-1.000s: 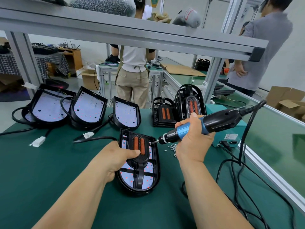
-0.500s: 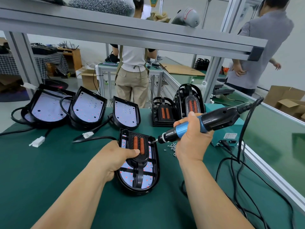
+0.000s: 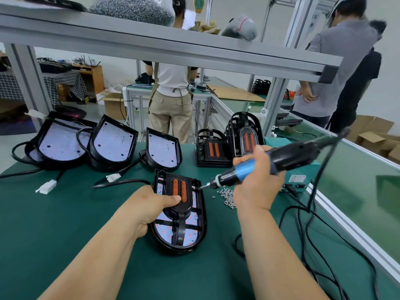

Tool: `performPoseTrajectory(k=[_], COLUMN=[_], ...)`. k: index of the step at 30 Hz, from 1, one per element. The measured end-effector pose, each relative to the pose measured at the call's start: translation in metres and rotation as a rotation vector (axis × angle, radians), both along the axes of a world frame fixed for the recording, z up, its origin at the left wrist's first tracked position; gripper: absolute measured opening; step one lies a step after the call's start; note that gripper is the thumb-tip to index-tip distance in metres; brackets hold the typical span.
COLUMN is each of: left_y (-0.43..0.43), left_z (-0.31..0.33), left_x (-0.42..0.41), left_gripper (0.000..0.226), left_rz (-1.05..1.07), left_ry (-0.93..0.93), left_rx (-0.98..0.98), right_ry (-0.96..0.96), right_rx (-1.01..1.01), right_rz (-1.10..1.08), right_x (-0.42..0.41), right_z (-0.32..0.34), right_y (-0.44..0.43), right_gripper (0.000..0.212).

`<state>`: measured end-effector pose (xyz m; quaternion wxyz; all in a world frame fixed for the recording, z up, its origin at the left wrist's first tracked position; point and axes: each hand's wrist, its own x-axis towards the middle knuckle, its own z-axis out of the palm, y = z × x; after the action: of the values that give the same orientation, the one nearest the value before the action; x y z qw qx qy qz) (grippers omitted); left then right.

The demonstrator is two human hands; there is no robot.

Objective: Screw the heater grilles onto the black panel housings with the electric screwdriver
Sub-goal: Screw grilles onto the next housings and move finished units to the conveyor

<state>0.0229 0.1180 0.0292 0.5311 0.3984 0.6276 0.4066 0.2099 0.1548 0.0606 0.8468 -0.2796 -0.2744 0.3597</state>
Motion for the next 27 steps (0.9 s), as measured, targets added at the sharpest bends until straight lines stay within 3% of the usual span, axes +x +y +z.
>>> performPoseTrajectory(k=[5,8,10,12,14,17,19,22,27], left_y=[0.0,-0.002,-0.002,-0.006,-0.015,-0.028,-0.027,-0.014,0.006], left_z=[-0.001,0.001,0.007,0.016,0.029,0.048,0.051,0.035,0.001], left_x=[-0.002,-0.003,-0.006,-0.009,-0.009,0.014,0.046,0.1,0.148], left_gripper=[0.019,0.046,0.069,0.08,0.071,0.02,0.011,0.014,0.026], left_rz=[-0.011,-0.004,0.011,0.075,0.13,0.099,-0.105,-0.432,-0.489], left_ry=[0.024,0.111,0.284,0.575,0.891,1.124,1.113,1.065,1.058], left_rx=[-0.027,-0.028,0.017,0.071,0.151,0.391,0.513,0.501,0.367], right_ry=[0.518,0.682,0.726,0.765,0.774,0.788,0.814,0.889,0.964], right_rx=[-0.126,-0.225,-0.261,-0.275,-0.274,-0.289,-0.292,-0.277,-0.228], right_rz=[-0.03,0.008,0.029,0.048,0.065,0.069,0.083,0.106,0.118], right_x=[0.053,0.069,0.073,0.077,0.08,0.084,0.085,0.089,0.094], right_z=[-0.002,-0.022,-0.032,-0.034,-0.034,-0.036,-0.037,-0.036,-0.033], right_y=[0.003,-0.002,-0.004,-0.004,-0.001,0.002,0.003,0.004,0.001], right_gripper=[0.023,0.023,0.023,0.022,0.023,0.023,0.024,0.026,0.026])
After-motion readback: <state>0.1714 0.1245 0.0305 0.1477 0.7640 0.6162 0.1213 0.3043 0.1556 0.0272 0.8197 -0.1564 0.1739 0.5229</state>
